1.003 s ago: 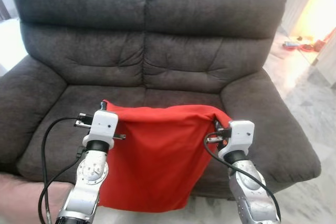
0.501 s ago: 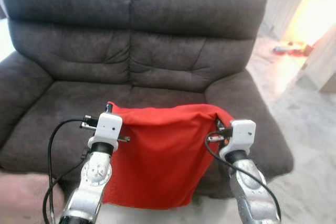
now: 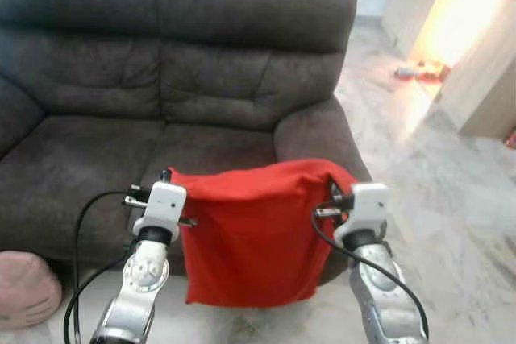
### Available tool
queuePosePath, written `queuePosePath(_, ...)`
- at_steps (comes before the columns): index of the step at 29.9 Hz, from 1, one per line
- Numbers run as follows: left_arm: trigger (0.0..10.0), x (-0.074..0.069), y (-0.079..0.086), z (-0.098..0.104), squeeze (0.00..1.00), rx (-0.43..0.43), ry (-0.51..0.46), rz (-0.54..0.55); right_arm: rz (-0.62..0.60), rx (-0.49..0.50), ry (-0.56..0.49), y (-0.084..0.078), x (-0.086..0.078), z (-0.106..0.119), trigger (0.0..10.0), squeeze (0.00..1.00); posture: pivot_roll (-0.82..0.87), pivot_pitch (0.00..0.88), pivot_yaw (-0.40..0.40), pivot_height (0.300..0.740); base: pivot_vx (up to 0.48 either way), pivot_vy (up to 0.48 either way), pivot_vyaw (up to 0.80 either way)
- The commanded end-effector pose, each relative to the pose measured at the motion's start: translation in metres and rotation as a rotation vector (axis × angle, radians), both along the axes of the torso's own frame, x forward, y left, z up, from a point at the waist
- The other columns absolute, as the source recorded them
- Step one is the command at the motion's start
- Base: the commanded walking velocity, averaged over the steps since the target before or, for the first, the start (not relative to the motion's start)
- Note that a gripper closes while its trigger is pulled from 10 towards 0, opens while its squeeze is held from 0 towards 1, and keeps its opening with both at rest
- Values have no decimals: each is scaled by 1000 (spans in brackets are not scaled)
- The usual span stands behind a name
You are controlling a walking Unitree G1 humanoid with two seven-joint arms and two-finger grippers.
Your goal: Move the pillow to the sofa from floor
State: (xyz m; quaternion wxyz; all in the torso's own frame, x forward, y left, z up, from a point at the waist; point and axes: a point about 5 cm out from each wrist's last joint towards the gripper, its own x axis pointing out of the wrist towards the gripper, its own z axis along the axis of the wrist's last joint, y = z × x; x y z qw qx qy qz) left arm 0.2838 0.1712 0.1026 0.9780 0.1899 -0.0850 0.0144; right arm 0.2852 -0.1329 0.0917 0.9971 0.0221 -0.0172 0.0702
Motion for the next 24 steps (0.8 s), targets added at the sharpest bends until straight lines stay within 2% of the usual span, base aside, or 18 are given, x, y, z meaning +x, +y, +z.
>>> queuePosePath(1, 10000, 5, -6, 21, 0, -13, -101, -22, -21, -4, -70, -7, 3, 14, 10000, 0, 91, 0, -62, 726, 0, -307, 0)
queuePosePath(19, 10000, 5, -6, 20, 0, -13, -104, -23, -20, -5, -72, -7, 3, 14, 10000, 0, 92, 0, -62, 726, 0, -307, 0)
queuePosePath(22, 10000, 9, -8, 35, 0, -5, -164, -34, 21, -36, -124, 1, 8, 27, 10000, 0, 102, 0, -80, 726, 0, 0, 0)
queuePosePath(24, 10000, 9, -8, 35, 0, -5, -164, -34, 21, -36, -124, 1, 8, 27, 10000, 0, 102, 0, -80, 726, 0, 0, 0)
